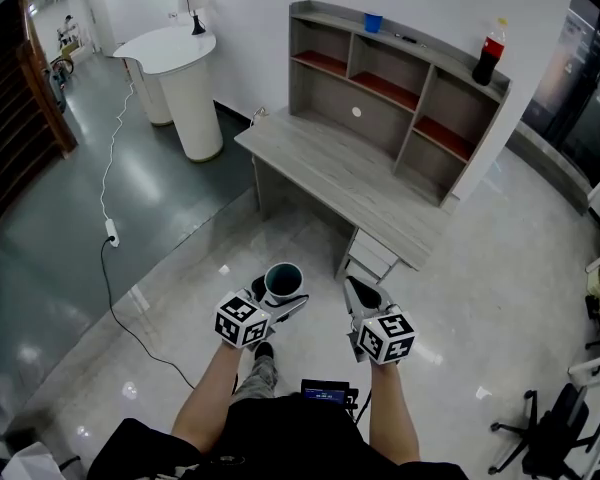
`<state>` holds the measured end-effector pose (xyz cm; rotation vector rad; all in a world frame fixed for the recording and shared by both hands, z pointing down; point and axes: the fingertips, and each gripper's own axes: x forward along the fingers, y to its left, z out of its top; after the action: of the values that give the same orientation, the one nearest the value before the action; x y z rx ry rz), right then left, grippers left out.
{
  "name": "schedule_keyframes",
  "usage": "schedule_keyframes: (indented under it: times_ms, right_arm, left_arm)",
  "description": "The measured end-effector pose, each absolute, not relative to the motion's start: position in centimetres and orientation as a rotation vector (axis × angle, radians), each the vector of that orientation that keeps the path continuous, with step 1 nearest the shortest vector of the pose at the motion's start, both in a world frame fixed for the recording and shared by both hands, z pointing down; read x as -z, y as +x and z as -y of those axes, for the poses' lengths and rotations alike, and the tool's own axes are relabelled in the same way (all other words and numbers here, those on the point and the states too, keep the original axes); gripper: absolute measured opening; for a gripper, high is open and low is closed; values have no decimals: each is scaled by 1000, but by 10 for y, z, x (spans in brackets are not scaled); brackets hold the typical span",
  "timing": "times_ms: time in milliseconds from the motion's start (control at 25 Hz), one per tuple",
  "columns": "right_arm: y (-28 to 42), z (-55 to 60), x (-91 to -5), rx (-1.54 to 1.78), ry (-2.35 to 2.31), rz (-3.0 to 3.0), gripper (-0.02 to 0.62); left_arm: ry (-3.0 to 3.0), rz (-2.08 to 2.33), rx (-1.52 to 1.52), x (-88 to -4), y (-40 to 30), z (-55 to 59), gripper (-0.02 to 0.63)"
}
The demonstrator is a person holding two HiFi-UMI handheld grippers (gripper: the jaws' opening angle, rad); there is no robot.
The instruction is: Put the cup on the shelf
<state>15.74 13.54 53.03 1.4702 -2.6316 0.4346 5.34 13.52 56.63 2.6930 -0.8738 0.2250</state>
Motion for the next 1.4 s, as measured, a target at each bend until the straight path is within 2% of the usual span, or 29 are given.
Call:
schedule_keyframes:
  times_ms: [560,1400]
  right_arm:
    - [147,-48,-530,-429,1538,2570,-3]
    - [83,73,-542,-461,1639,2489,-3]
  left_arm:
    - [2726,815,-251,-573,40,-44,401]
    - [2755,688,-262,-583,-21,83,400]
